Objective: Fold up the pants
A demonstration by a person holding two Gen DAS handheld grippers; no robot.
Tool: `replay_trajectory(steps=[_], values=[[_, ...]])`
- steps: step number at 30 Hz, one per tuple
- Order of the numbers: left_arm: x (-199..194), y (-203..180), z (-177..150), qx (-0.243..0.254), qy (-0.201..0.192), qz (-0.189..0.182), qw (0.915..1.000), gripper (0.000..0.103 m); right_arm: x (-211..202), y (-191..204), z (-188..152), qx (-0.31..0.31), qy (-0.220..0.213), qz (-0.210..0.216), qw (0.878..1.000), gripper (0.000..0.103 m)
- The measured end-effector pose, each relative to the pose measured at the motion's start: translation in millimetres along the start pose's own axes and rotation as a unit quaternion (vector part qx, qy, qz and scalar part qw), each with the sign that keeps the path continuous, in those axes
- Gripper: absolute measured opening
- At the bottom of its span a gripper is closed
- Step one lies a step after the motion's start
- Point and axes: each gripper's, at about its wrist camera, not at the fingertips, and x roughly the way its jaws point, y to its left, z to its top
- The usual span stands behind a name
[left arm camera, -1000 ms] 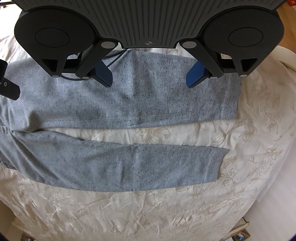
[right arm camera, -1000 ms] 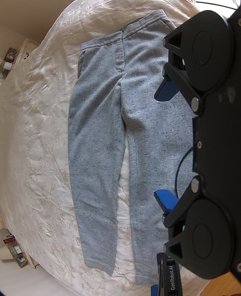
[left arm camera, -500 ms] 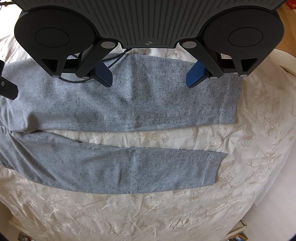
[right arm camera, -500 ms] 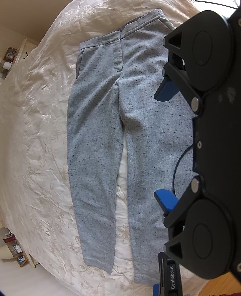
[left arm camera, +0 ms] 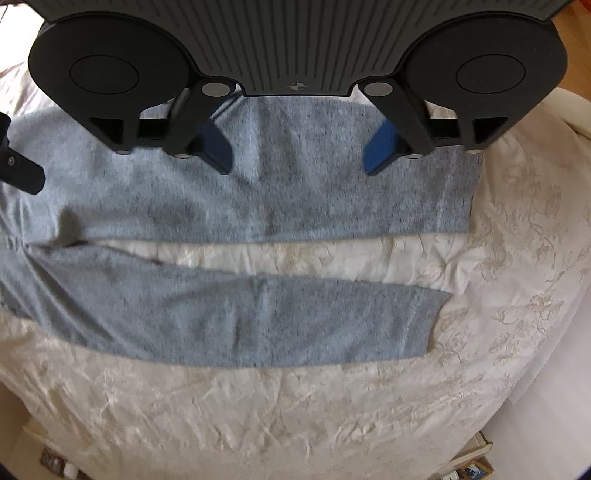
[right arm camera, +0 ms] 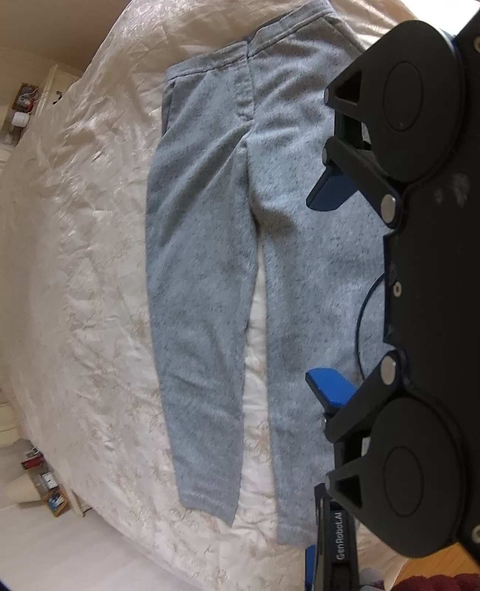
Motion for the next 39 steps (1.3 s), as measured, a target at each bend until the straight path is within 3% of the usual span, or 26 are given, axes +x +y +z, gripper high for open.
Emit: replay_trajectory(steps=[5,9,12,15,20,24,28,34,37,39], values=[[-2,21,-2,-0.009,-0.052,0.018,0.9984,0.064,-6,10,-2,0.001,-0.036,0.014,0.999,0.081],[-3,38,-6,0.014,-0.104,0.035,0.9939,0.064,-9,17,-1,0.003,-0.072,0.015,0.997,0.081],[-1,47,-7,0.020,-0.128,0.024,0.9913,0.064,-7,26,0,0.001,-0.090,0.013,0.996,0.081],[12,56,4,0.021,-0.091,0.005,0.9956,0.064,-5,34,5,-0.005,-0.117,0.008,0.993,0.096],[45,70,27,0.004,-0.025,-0.020,0.9995,0.064,22,53,30,-0.040,-0.078,-0.004,0.996,0.097],[65,76,45,0.000,-0.011,-0.016,0.9998,0.063,50,65,55,-0.065,-0.055,0.022,0.996,0.086],[85,83,70,-0.006,0.000,-0.018,0.9998,0.060,77,75,83,-0.120,-0.059,0.037,0.990,0.086],[115,94,103,-0.038,0.028,-0.004,0.9989,0.055,139,82,137,-0.204,-0.048,0.073,0.975,0.085],[131,97,116,-0.047,0.044,0.004,0.9979,0.055,179,82,166,-0.238,-0.034,0.098,0.966,0.074],[141,98,124,-0.050,0.057,0.004,0.9971,0.055,206,81,186,-0.258,-0.027,0.110,0.960,0.072]])
